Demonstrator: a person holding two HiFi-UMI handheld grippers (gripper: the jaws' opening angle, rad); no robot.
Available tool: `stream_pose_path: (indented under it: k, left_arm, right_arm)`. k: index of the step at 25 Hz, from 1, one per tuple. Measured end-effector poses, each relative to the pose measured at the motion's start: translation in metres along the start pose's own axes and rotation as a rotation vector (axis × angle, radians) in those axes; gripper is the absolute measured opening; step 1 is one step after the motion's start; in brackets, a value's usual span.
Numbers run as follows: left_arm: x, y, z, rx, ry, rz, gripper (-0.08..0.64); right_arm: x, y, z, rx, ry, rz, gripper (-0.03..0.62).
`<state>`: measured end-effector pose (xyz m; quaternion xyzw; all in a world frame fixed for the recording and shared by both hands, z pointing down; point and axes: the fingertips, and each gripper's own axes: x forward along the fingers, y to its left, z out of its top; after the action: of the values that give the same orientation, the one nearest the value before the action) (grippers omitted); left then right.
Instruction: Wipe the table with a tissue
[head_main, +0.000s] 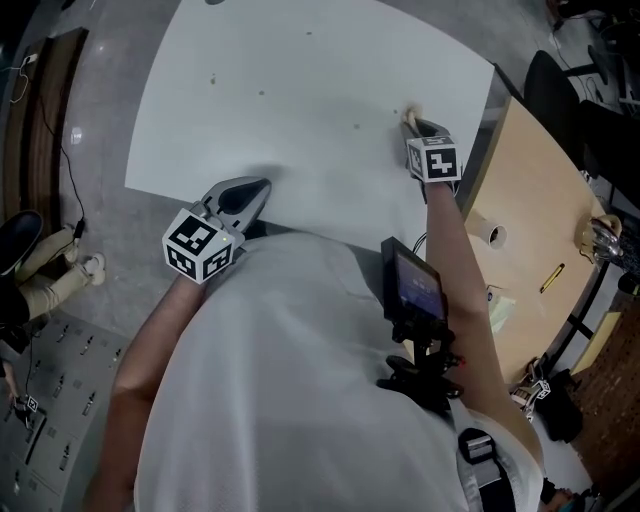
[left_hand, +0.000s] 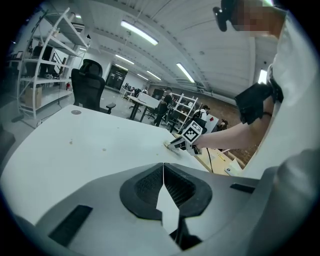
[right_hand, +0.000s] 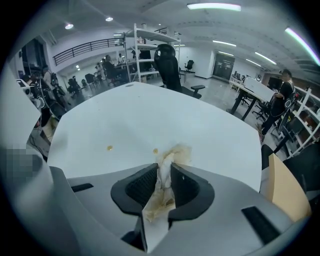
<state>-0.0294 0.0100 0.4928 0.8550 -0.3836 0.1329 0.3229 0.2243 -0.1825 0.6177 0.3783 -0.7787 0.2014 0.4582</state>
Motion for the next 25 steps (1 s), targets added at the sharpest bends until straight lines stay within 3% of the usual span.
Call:
stream_pose_path:
  k: [13,20,22,23,25]
  left_arm:
    - [-0.003,0.017,0.005,-0.011,-0.005,-0.014,0.008]
    - [-0.004,0.017,0.001,-0.011,0.012,-0.019,0.008]
    - [-0.001,0.011,0.001,-0.004,0.017,-0.027,0.008]
    - [0.001,0.008,0.002,0.001,0.016,-0.032,0.008]
    - [0.004,0.003,0.008,0.015,0.007,-0.038,0.008]
  right_arm:
    - [0.014,0.036,0.024,-0.077,0.005,0.028,0.078]
    - [0.018,0.063,0.030,-0.153,0.015,0.147,0.078]
    - [0.017,0.067,0.031,-0.107,0.016,0.199,0.078]
    - [0.013,0.066,0.033,-0.031,-0.014,0.224,0.078]
    - [-0.004,0.057,0.043,0.218,-0.151,0.271,0.078]
